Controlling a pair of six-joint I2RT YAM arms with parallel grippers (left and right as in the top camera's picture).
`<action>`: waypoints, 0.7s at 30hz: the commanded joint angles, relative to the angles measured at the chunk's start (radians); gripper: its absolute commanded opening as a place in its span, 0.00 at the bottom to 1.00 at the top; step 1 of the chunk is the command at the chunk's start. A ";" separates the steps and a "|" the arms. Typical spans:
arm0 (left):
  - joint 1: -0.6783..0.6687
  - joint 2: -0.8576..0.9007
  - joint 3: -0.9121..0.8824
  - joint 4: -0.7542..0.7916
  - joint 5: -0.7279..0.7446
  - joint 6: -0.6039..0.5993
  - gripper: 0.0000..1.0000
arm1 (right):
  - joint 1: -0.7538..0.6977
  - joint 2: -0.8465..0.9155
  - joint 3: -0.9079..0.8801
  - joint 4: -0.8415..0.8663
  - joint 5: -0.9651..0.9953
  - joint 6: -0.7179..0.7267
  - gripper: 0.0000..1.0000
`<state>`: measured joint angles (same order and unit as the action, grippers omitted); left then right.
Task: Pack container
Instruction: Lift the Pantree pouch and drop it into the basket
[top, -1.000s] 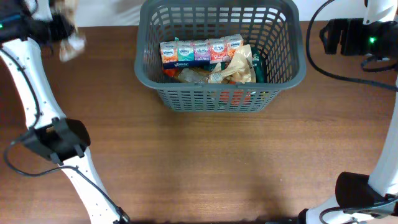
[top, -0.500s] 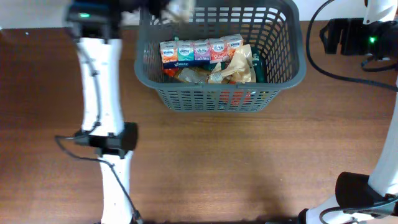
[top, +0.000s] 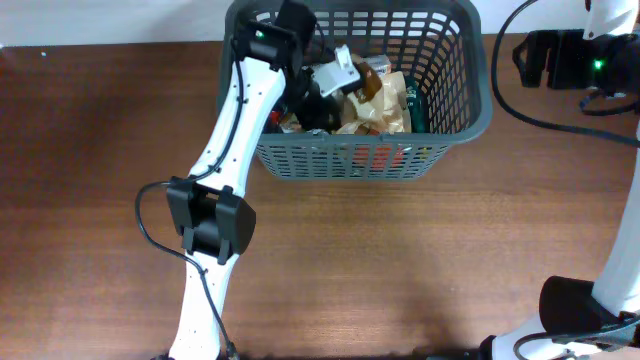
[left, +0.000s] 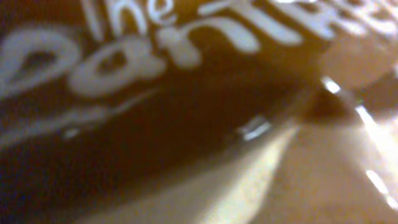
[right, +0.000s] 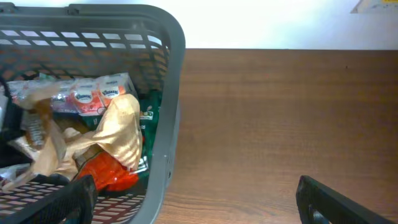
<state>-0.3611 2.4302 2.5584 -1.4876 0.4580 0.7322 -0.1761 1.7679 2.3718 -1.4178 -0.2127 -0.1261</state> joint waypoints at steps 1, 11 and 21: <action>-0.005 -0.013 -0.024 0.020 -0.063 0.047 0.77 | -0.001 -0.011 0.005 0.000 -0.028 0.012 0.99; 0.008 -0.142 0.320 0.082 -0.327 -0.209 0.99 | -0.001 -0.014 0.005 0.000 -0.068 0.011 0.99; 0.102 -0.418 0.552 0.031 -0.399 -0.381 0.99 | -0.001 -0.053 0.014 0.000 -0.093 0.011 0.99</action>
<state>-0.2821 2.1098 3.0684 -1.4033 0.0959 0.4377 -0.1761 1.7660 2.3718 -1.4178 -0.2684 -0.1261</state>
